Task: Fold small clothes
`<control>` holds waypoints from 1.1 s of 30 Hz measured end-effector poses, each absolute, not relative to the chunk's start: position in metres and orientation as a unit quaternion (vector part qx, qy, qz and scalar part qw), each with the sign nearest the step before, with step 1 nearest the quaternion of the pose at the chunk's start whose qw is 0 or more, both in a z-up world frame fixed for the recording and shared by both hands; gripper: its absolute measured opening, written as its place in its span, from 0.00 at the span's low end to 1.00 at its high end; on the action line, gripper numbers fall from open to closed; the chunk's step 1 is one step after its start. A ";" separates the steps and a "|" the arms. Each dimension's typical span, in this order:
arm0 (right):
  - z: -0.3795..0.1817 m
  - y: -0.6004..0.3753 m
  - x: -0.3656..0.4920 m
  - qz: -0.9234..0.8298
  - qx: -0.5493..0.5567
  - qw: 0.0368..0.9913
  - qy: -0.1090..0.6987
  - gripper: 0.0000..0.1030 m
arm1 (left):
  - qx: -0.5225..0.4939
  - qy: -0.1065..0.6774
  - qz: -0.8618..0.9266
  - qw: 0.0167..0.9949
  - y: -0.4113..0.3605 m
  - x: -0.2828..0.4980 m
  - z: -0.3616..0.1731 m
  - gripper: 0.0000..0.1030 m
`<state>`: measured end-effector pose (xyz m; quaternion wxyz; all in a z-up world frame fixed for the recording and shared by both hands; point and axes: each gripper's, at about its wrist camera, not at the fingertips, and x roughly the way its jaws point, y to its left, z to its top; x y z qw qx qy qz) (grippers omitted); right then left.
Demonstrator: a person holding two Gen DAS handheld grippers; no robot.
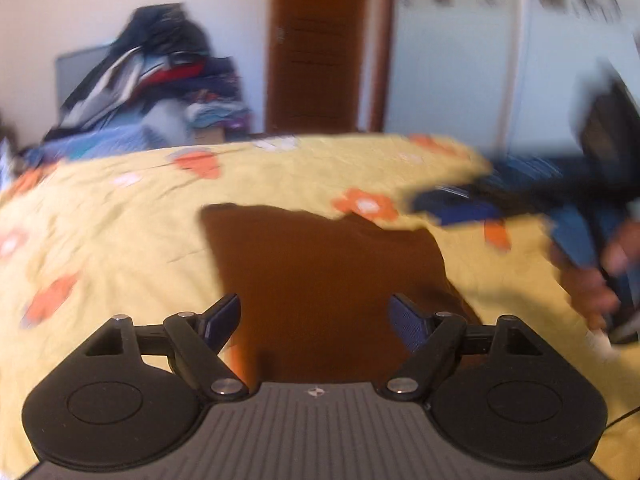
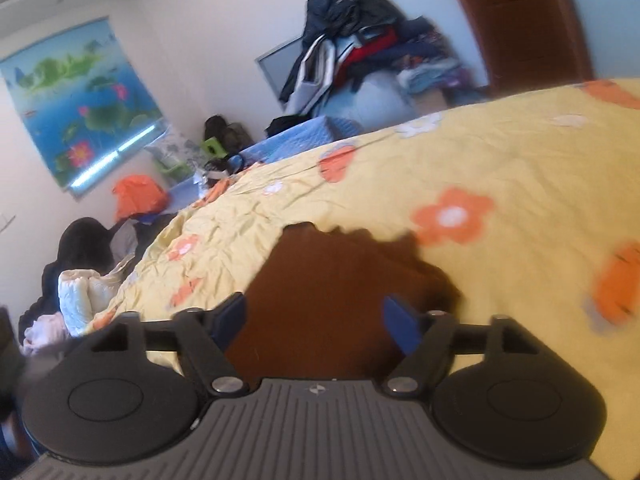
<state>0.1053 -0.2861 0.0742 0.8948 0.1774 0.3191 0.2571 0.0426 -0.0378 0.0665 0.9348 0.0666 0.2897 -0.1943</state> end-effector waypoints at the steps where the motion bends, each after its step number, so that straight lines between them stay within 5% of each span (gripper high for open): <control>1: 0.068 -0.275 0.121 0.252 0.167 0.894 0.331 0.78 | 0.090 0.302 -0.189 0.930 -0.051 0.050 0.054 0.79; 4: 0.031 -0.251 0.153 0.215 0.099 0.885 0.400 0.77 | 0.128 0.304 -0.182 0.926 -0.066 0.055 0.021 0.80; 7: 0.016 -0.258 0.140 0.233 0.053 0.903 0.357 0.77 | 0.106 0.293 -0.194 0.930 -0.058 0.053 0.016 0.80; 14: 0.069 -0.228 0.157 0.237 0.047 0.897 0.371 0.73 | 0.103 0.279 -0.194 0.935 -0.060 0.048 0.012 0.83; 19: 0.082 -0.153 0.195 0.307 0.021 0.875 0.373 0.76 | 0.103 0.278 -0.194 0.935 -0.059 0.042 0.012 0.83; 23: 0.036 -0.105 0.238 0.283 -0.026 0.847 0.449 0.78 | 0.102 0.277 -0.193 0.936 -0.059 0.041 0.012 0.83; 26: 0.016 -0.098 0.241 0.294 -0.046 0.860 0.415 1.00 | 0.099 0.277 -0.194 0.936 -0.058 0.042 0.012 0.83; 31: 0.010 -0.070 0.229 0.257 -0.147 0.871 0.393 1.00 | 0.097 0.274 -0.196 0.937 -0.056 0.041 0.014 0.83; 33: 0.022 -0.080 0.216 0.255 -0.125 0.879 0.382 0.93 | 0.077 0.267 -0.198 0.940 -0.045 0.034 0.022 0.84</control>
